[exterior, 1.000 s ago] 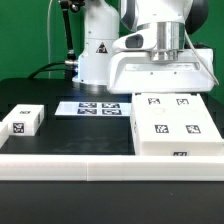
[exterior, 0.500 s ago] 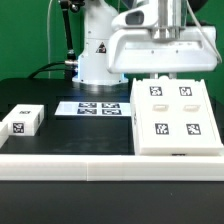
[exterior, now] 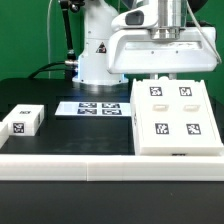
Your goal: Assemble cabinet
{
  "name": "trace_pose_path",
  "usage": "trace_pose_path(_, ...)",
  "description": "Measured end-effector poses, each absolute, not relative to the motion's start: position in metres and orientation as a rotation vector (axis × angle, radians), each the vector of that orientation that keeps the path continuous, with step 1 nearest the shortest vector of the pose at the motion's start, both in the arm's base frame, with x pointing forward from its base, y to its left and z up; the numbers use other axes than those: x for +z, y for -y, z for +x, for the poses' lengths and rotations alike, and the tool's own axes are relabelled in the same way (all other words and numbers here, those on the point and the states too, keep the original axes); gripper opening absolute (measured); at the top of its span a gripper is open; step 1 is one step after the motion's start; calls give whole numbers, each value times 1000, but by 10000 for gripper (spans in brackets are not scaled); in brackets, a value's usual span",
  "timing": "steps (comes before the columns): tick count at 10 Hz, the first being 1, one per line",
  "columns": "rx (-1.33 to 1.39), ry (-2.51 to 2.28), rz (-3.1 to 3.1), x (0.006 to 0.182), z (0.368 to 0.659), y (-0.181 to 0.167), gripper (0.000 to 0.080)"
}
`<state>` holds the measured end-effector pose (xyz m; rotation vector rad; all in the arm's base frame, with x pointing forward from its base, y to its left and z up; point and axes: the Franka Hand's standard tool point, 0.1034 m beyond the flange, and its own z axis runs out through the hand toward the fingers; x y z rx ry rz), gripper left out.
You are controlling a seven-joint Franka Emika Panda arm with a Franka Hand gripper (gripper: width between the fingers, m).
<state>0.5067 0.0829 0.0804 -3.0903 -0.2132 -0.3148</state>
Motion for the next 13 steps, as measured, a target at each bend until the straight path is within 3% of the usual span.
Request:
trace_pose_path(5,-255,198,-3093,113,519,-71,2)
trace_pose_path(10,-255,200,-3093,112,521,-72,2)
trace_pose_path(13,-232,188,-3094,121,531,-68,2)
